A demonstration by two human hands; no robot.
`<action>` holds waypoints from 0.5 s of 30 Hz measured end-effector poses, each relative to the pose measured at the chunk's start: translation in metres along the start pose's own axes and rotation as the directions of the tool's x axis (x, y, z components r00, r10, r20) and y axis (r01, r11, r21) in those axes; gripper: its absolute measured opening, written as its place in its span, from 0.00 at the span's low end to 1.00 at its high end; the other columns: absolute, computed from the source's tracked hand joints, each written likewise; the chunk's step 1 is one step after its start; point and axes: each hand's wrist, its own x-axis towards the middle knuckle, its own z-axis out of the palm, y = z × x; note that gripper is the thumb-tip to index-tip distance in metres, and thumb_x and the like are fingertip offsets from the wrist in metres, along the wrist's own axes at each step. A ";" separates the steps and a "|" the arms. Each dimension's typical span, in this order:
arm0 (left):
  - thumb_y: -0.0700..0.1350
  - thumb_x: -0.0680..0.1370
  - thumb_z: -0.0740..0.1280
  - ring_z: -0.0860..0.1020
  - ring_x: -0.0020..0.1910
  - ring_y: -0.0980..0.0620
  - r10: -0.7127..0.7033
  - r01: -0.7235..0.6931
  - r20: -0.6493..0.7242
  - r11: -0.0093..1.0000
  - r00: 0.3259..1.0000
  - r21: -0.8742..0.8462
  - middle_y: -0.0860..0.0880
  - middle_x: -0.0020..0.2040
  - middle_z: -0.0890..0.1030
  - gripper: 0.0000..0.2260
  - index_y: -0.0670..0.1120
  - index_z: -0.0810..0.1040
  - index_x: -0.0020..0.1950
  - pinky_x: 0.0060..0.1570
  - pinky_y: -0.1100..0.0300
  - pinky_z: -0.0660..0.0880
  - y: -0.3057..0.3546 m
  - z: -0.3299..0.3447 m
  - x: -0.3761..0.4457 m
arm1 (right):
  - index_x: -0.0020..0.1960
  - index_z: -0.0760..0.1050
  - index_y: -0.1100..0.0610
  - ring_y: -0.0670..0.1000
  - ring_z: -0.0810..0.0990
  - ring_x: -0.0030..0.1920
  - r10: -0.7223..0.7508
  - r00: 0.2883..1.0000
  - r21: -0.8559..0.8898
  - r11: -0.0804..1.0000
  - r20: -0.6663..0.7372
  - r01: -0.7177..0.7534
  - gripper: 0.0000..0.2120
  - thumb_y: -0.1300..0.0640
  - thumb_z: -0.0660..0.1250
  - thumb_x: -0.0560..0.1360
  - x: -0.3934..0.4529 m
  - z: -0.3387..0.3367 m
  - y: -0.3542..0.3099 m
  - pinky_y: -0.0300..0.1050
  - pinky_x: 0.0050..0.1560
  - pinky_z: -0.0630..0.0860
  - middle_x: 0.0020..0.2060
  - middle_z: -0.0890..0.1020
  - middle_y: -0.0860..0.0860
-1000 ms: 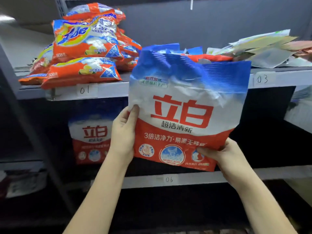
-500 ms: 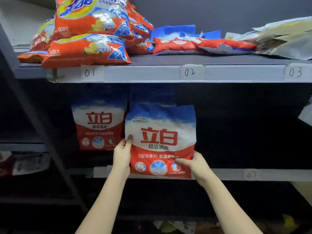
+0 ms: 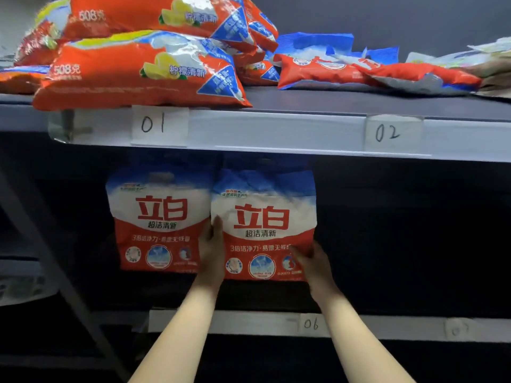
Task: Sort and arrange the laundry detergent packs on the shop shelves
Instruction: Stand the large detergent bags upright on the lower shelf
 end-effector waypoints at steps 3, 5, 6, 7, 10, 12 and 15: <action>0.56 0.79 0.60 0.81 0.44 0.53 0.049 -0.045 -0.070 0.997 0.996 0.064 0.51 0.48 0.81 0.05 0.58 0.73 0.49 0.46 0.55 0.79 -0.020 0.007 0.004 | 0.61 0.69 0.51 0.42 0.80 0.46 -0.046 0.997 0.003 0.999 -0.057 0.046 0.14 0.54 0.65 0.77 -0.001 0.005 0.022 0.32 0.37 0.74 0.51 0.80 0.47; 0.51 0.81 0.59 0.79 0.40 0.59 0.056 -0.048 -0.083 0.994 0.995 0.096 0.53 0.44 0.79 0.05 0.58 0.71 0.46 0.40 0.63 0.74 -0.027 0.010 0.004 | 0.62 0.69 0.51 0.42 0.80 0.47 -0.066 0.995 0.001 0.998 -0.081 0.066 0.14 0.54 0.65 0.77 0.001 0.006 0.028 0.33 0.39 0.74 0.52 0.80 0.47; 0.51 0.81 0.59 0.79 0.39 0.59 0.050 -0.039 -0.086 0.992 0.995 0.124 0.54 0.42 0.79 0.06 0.58 0.71 0.44 0.38 0.64 0.73 -0.030 0.011 0.005 | 0.62 0.69 0.51 0.42 0.80 0.48 -0.069 0.994 -0.001 0.998 -0.084 0.069 0.14 0.54 0.64 0.77 0.003 0.006 0.029 0.33 0.40 0.75 0.52 0.80 0.47; 0.51 0.81 0.59 0.79 0.38 0.58 0.060 -0.046 -0.095 0.987 0.994 0.152 0.55 0.40 0.79 0.07 0.57 0.71 0.43 0.37 0.63 0.73 -0.035 0.011 0.008 | 0.63 0.69 0.51 0.43 0.81 0.48 -0.073 0.994 -0.002 0.997 -0.084 0.073 0.15 0.54 0.64 0.77 0.004 0.007 0.030 0.33 0.40 0.75 0.52 0.80 0.47; 0.52 0.81 0.59 0.80 0.39 0.53 0.082 -0.057 -0.112 0.976 0.990 0.212 0.51 0.41 0.80 0.09 0.50 0.73 0.46 0.41 0.60 0.75 -0.041 0.012 0.014 | 0.62 0.68 0.50 0.42 0.81 0.49 -0.090 0.991 -0.021 0.996 -0.095 0.088 0.15 0.53 0.64 0.77 0.005 0.008 0.033 0.34 0.41 0.76 0.53 0.80 0.46; 0.52 0.81 0.59 0.79 0.39 0.56 0.090 -0.064 -0.116 0.975 0.989 0.211 0.51 0.42 0.79 0.08 0.49 0.73 0.49 0.39 0.63 0.73 -0.042 0.013 0.015 | 0.62 0.68 0.50 0.41 0.80 0.49 -0.094 0.990 -0.038 0.995 -0.104 0.091 0.14 0.53 0.64 0.77 0.003 0.008 0.034 0.33 0.41 0.76 0.52 0.80 0.46; 0.52 0.81 0.59 0.77 0.40 0.59 0.088 -0.068 -0.099 0.979 0.991 0.191 0.52 0.46 0.78 0.11 0.47 0.75 0.56 0.39 0.66 0.72 -0.042 0.011 0.013 | 0.63 0.67 0.50 0.39 0.79 0.48 -0.098 0.990 -0.091 0.992 -0.102 0.089 0.15 0.51 0.62 0.78 -0.003 0.007 0.035 0.30 0.41 0.74 0.51 0.79 0.44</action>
